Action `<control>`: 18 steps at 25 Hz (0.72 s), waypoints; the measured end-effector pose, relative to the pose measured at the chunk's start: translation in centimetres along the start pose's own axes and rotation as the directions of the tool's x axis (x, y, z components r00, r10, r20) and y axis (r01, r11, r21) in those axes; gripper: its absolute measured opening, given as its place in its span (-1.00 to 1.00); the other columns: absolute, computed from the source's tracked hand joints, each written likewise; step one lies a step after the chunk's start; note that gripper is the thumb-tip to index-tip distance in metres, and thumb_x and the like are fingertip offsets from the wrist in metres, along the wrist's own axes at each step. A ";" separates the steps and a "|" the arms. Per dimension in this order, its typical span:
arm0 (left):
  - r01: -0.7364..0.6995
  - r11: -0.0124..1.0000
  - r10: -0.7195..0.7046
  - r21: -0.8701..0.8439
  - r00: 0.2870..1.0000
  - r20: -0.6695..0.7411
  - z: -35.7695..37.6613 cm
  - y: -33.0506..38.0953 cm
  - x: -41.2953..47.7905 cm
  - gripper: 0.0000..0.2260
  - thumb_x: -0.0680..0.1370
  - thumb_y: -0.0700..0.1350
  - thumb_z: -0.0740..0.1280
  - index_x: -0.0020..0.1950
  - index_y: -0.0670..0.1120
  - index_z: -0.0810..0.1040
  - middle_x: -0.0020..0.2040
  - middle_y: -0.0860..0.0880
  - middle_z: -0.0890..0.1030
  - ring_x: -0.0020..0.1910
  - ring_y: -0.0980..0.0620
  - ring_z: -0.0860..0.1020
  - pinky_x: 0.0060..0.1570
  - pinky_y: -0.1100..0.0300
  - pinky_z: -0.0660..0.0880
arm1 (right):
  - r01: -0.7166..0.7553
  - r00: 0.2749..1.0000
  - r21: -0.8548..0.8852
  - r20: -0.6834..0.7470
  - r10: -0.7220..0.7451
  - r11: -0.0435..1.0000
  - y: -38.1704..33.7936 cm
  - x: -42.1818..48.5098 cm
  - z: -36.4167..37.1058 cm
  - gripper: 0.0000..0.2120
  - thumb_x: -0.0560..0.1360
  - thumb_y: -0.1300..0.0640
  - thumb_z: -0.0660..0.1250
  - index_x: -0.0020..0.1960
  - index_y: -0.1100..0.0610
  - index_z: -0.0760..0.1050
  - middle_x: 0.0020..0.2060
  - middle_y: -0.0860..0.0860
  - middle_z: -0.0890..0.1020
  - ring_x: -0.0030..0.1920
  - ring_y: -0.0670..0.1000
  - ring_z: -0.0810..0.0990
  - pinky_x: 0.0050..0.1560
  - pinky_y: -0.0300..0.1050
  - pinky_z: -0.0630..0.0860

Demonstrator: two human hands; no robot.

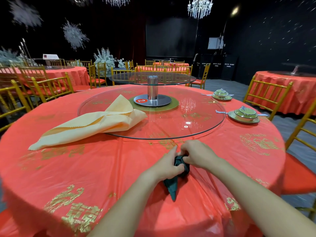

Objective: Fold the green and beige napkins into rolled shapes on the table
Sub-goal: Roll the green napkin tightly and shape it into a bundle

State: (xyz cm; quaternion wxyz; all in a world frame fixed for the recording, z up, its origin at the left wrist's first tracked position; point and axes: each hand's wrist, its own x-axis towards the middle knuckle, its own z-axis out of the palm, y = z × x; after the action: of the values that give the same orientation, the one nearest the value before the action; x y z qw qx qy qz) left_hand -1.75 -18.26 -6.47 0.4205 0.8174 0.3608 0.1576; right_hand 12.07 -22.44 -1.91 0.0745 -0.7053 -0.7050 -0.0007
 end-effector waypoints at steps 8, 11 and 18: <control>-0.024 0.997 0.023 0.074 1.000 0.007 0.6 0.7 1.0 -0.22 0.27 0.08 0.41 0.42 -0.09 0.22 0.16 -0.06 0.54 0.11 -0.03 0.52 0.16 0.07 0.46 | -0.173 0.972 0.257 -0.109 0.207 0.951 1.3 0.3 2.3 -0.84 0.29 0.23 0.31 -0.37 0.00 0.42 -0.30 -0.03 0.59 -0.18 0.06 0.55 -0.22 -0.14 0.47; -0.019 0.981 0.021 0.193 1.000 -0.006 0.7 1.2 1.1 -0.29 0.41 -0.04 0.43 0.47 -0.14 0.18 0.34 -0.10 0.42 0.31 -0.05 0.40 0.25 0.18 0.33 | -0.153 0.984 0.326 -0.032 0.173 0.933 2.0 0.4 2.2 -0.87 0.32 0.25 0.33 -0.30 0.02 0.50 -0.43 -0.13 0.49 -0.29 -0.03 0.48 -0.38 -0.31 0.32; -0.010 0.967 0.003 0.256 1.000 0.027 0.5 0.7 1.8 -0.12 0.24 0.11 0.32 0.50 -0.12 0.11 0.37 -0.10 0.39 0.35 -0.09 0.35 0.32 0.08 0.32 | -0.034 0.995 0.334 0.103 -0.001 0.942 3.0 0.3 0.6 -0.88 0.32 0.27 0.34 -0.21 0.10 0.61 -0.37 -0.05 0.56 -0.32 -0.08 0.47 -0.34 -0.33 0.35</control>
State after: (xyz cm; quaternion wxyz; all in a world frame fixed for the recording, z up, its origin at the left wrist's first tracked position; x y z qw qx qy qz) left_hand 0.10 -17.49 -6.24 0.3156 0.8682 0.3696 0.1002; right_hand 15.03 -22.04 -2.81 0.1576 -0.6872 -0.6919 0.1559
